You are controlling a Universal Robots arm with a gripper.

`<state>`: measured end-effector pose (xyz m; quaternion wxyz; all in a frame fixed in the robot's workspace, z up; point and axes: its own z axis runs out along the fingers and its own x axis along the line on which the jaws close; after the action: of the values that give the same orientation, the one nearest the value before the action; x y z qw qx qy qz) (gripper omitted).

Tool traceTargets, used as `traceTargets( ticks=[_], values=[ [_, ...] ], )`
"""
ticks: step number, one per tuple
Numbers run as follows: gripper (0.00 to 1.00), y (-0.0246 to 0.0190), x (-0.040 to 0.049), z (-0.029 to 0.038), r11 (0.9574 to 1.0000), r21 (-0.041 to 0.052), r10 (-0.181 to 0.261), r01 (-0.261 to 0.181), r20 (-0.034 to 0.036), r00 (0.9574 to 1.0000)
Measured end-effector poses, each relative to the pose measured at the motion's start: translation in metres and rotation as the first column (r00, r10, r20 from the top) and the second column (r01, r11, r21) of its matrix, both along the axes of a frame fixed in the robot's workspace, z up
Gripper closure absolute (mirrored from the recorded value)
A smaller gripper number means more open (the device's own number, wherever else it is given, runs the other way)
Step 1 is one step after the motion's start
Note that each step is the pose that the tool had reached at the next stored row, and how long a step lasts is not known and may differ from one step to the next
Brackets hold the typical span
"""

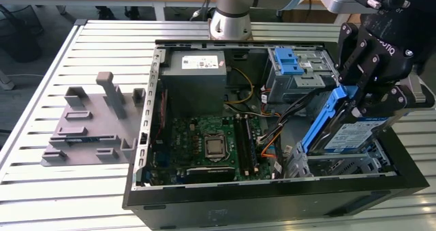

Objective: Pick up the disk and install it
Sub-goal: 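Insert the disk into the insertion slot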

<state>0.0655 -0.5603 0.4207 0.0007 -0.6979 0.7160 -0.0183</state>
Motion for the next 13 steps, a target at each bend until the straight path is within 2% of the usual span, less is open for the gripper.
traceTargets(
  ticks=[13],
  values=[
    [0.64, 0.0000, 0.0002, -0.0070, 1.0000, 0.0000, 0.000, 0.000, 0.0000, 1.0000]
  ],
)
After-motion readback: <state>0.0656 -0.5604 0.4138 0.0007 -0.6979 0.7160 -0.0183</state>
